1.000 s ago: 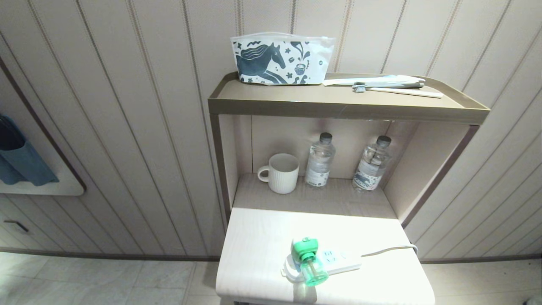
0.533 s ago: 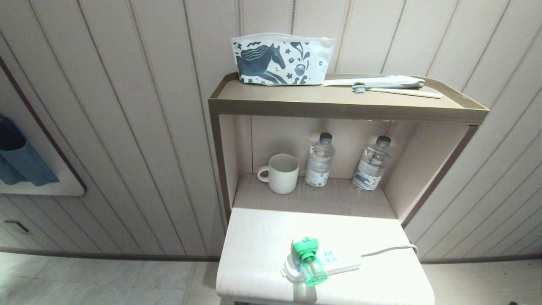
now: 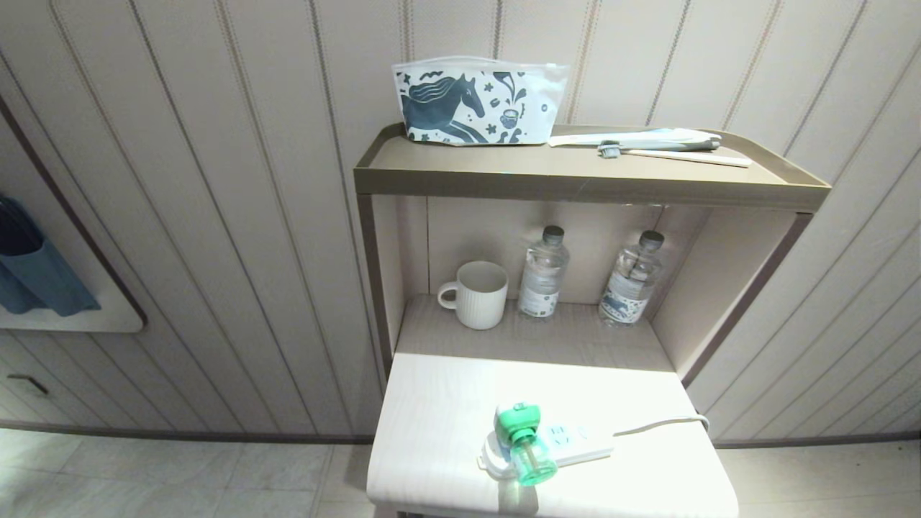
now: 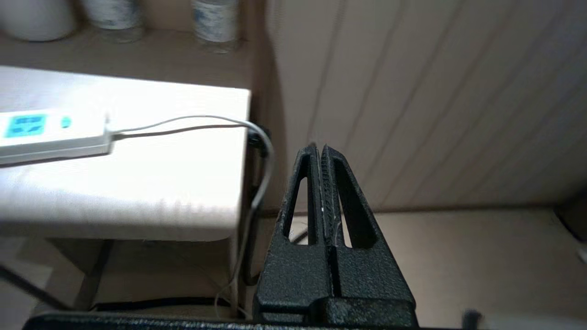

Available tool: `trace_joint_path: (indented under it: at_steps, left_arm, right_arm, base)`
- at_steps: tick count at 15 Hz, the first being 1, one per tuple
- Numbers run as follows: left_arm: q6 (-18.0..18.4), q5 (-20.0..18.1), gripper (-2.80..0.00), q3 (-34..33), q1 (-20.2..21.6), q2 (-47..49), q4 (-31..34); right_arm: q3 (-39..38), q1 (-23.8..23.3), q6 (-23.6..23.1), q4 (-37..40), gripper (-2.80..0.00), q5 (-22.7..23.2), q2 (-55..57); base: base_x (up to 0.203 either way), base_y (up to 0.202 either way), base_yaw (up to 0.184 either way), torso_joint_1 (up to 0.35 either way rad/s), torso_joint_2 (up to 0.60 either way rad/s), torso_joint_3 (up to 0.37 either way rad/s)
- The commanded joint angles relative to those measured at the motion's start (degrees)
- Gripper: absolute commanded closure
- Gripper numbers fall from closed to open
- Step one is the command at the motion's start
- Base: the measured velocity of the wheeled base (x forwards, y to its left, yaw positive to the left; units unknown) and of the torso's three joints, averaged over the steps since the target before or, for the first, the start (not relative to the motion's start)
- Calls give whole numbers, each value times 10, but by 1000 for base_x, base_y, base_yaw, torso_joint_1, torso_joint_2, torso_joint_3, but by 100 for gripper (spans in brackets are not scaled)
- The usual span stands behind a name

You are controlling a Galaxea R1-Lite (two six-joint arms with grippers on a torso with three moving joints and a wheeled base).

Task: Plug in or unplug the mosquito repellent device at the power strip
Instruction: Hold the socket with your right hand and unplug it with your left hand

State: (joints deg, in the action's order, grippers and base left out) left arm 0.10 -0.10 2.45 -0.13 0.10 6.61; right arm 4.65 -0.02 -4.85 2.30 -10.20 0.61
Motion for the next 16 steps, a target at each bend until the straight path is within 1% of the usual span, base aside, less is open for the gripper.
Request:
trace_joint_path:
  at_steps: [1,2,3,5,9,16]
  left_arm:
    - [0,0,0,0,0,1,0]
    - [0,0,0,0,0,1,0]
    - [0,0,0,0,0,1,0]
    - [0,0,0,0,0,1,0]
    - [0,0,0,0,0,1,0]
    - [0,0,0,0,0,1,1]
  right_arm:
    - [-39,0,-7,-28,0,85,-4]
    - [-47,0,-6,-36,0,102,-4]
    - [-47,0,-5,-15,0,108,-3]
    - [-47,0,30,-10,0,108,-4]
    - [-46,0,59,-11,0,102,-6]
    - [-46,0,60,-11,0,102,-6]
  base:
    - [0,0,0,0,0,0]
    - [0,0,0,0,0,0]
    - [0,0,0,0,0,0]
    - [0,0,0,0,0,0]
    - [0,0,0,0,0,0]
    - [0,0,0,0,0,0]
